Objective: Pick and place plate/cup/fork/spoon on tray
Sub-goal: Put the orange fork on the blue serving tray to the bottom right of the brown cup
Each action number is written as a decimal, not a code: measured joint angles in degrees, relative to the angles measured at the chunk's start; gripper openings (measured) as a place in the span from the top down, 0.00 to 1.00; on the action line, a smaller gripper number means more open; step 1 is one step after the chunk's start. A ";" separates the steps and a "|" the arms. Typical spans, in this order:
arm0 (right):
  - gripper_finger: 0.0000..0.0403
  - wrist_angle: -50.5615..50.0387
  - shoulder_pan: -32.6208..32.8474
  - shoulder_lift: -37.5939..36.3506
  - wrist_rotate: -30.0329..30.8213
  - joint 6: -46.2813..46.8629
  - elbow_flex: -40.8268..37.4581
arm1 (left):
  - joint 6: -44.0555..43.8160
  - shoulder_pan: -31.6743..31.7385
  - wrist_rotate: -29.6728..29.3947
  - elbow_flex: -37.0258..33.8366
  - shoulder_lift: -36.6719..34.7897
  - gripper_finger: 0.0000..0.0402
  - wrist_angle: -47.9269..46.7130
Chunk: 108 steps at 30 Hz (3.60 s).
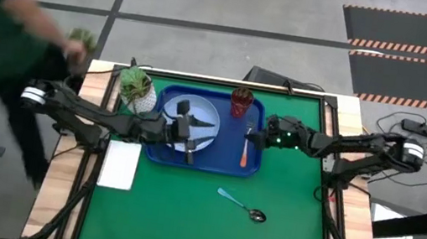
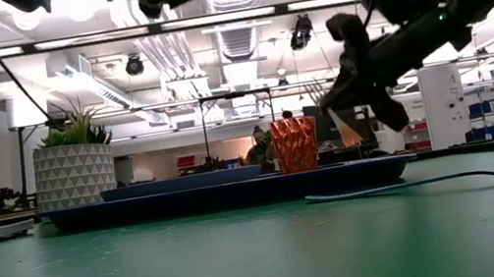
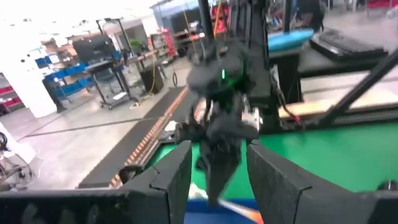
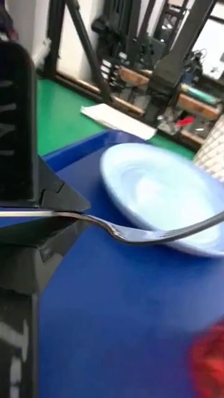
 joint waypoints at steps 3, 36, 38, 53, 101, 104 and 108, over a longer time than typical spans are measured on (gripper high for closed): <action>0.98 1.91 -1.44 3.28 -4.15 5.37 0.00 | -0.03 -0.50 0.03 -0.67 -2.10 0.66 -0.05; 0.98 -24.51 -7.92 11.84 -9.34 12.33 12.17 | 1.54 -2.69 0.01 -12.26 -16.19 0.66 -0.14; 0.98 -25.08 -8.00 11.84 -8.98 11.96 12.17 | 1.54 -2.69 0.01 -12.28 -16.19 0.66 -0.05; 0.98 -24.47 -8.01 11.84 -6.78 11.81 12.25 | 1.54 -2.69 0.02 -12.21 -16.16 0.66 -0.07; 0.96 -26.48 -6.85 20.43 -4.18 8.49 18.72 | 1.58 -2.64 0.01 -12.52 -16.11 0.66 1.09; 0.91 -26.39 -6.85 20.43 -3.33 8.49 19.06 | 1.58 -2.64 0.01 -12.52 -16.11 0.66 1.09; 0.83 -26.60 -6.87 20.40 -3.38 8.76 19.08 | 1.59 -2.64 0.02 -12.52 -16.11 0.66 1.09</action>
